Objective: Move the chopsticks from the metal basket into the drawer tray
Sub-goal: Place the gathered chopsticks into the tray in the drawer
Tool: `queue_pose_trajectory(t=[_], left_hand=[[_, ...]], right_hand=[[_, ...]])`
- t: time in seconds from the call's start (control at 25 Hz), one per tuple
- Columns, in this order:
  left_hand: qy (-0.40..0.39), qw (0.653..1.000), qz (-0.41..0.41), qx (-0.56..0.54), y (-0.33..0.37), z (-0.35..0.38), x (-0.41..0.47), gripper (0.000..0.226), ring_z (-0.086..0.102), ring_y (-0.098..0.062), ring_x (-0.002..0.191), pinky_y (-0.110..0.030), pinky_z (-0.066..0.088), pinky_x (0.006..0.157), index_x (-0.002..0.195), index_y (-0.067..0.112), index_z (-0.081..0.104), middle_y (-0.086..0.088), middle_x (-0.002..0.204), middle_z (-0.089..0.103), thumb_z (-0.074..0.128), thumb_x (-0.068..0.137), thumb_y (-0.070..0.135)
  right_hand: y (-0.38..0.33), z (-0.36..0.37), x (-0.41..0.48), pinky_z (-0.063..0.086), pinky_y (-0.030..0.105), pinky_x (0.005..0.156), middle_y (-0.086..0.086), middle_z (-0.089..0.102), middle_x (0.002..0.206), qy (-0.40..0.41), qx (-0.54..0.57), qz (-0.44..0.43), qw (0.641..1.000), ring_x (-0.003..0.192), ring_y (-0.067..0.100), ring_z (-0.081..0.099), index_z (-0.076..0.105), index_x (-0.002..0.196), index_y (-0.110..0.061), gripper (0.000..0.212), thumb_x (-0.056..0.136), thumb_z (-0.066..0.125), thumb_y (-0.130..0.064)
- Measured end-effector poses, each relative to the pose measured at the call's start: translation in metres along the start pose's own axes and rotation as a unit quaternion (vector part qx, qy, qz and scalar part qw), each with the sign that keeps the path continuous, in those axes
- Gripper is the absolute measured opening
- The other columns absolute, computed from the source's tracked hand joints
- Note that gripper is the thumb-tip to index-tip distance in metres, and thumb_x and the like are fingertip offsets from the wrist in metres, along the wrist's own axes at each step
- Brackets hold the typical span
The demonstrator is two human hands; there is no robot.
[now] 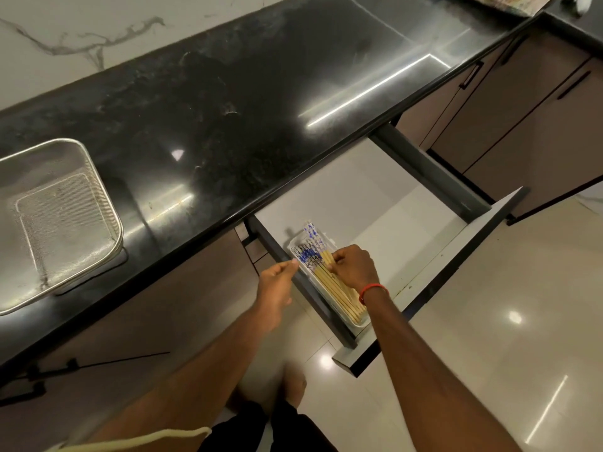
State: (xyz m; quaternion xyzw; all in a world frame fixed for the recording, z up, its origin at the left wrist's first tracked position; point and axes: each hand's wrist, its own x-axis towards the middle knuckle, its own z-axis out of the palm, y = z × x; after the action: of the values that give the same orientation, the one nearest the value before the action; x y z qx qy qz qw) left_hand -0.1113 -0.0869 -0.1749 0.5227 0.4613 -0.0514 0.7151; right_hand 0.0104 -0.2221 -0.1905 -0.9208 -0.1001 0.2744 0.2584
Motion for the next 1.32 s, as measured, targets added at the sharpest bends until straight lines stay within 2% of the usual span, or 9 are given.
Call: queue_pose_trajectory(t=[0.12,0.2,0.4,0.64,0.72,0.92,1.04,1.32], left_hand=[[-0.005,0.999,-0.034,0.009,-0.01,-0.008,0.008,0.021,0.062,-0.013,0.103,-0.039,0.049,0.086,0.112,0.022,0.069,0.007,0.111,0.07,0.066,0.096,0.035],[-0.011,0.999,-0.045,0.009,-0.016,-0.014,0.011,0.024,0.064,-0.015,0.109,-0.038,0.05,0.085,0.114,0.021,0.069,0.006,0.115,0.073,0.066,0.096,0.035],[-0.009,0.997,-0.075,0.008,-0.03,-0.031,0.014,0.022,0.07,-0.016,0.103,-0.032,0.051,0.072,0.112,0.02,0.069,0.005,0.108,0.077,0.065,0.096,0.035],[-0.007,0.996,-0.082,0.018,-0.035,-0.044,0.011,0.018,0.072,-0.017,0.1,-0.033,0.053,0.073,0.108,0.021,0.07,0.006,0.106,0.078,0.062,0.098,0.034],[-0.009,0.996,-0.081,0.021,-0.035,-0.045,0.01,0.019,0.072,-0.017,0.1,-0.033,0.053,0.074,0.109,0.021,0.071,0.006,0.106,0.078,0.061,0.099,0.034],[-0.016,0.996,-0.084,0.03,-0.034,-0.042,0.008,0.02,0.072,-0.017,0.099,-0.033,0.053,0.074,0.109,0.021,0.071,0.006,0.105,0.078,0.06,0.099,0.034],[-0.027,0.995,-0.09,0.037,-0.036,-0.04,0.006,0.019,0.072,-0.018,0.1,-0.035,0.053,0.077,0.109,0.021,0.071,0.005,0.106,0.077,0.06,0.099,0.034],[-0.039,0.993,-0.097,0.058,-0.038,-0.04,0.008,0.021,0.071,-0.02,0.103,-0.035,0.053,0.079,0.111,0.021,0.07,0.003,0.11,0.076,0.059,0.1,0.034]], right_hand=[[0.015,0.015,0.013,0.059,0.044,0.081,0.013,0.074,0.085,-0.023,-0.06,0.037,0.997,0.082,0.03,0.071,0.076,0.088,-0.005,0.011,0.085,0.075,-0.015],[0.021,0.024,0.018,0.059,0.044,0.083,0.014,0.073,0.088,-0.034,-0.074,0.051,0.995,0.085,0.032,0.07,0.074,0.092,-0.006,0.01,0.086,0.073,-0.014],[0.024,0.042,0.026,0.058,0.043,0.085,0.015,0.071,0.098,-0.045,-0.091,0.063,0.993,0.09,0.033,0.068,0.069,0.102,-0.005,0.018,0.088,0.066,-0.016],[0.025,0.048,0.03,0.058,0.044,0.088,0.014,0.071,0.106,-0.027,-0.103,0.061,0.992,0.095,0.033,0.068,0.068,0.112,-0.007,0.024,0.094,0.06,-0.021],[0.023,0.046,0.028,0.057,0.042,0.086,0.014,0.07,0.106,-0.012,-0.129,0.048,0.99,0.097,0.033,0.068,0.068,0.111,-0.009,0.023,0.094,0.058,-0.021],[0.023,0.045,0.018,0.051,0.039,0.083,0.012,0.067,0.11,0.026,-0.261,-0.048,0.964,0.1,0.033,0.066,0.063,0.116,-0.016,0.023,0.098,0.049,-0.017],[0.027,0.047,0.015,0.052,0.039,0.084,0.01,0.068,0.112,0.015,-0.283,-0.065,0.957,0.101,0.032,0.067,0.062,0.12,-0.018,0.026,0.099,0.046,-0.016],[0.028,0.047,0.005,0.055,0.04,0.078,0.008,0.068,0.11,0.033,-0.294,-0.099,0.95,0.101,0.029,0.067,0.061,0.116,-0.013,0.022,0.096,0.053,-0.007]])
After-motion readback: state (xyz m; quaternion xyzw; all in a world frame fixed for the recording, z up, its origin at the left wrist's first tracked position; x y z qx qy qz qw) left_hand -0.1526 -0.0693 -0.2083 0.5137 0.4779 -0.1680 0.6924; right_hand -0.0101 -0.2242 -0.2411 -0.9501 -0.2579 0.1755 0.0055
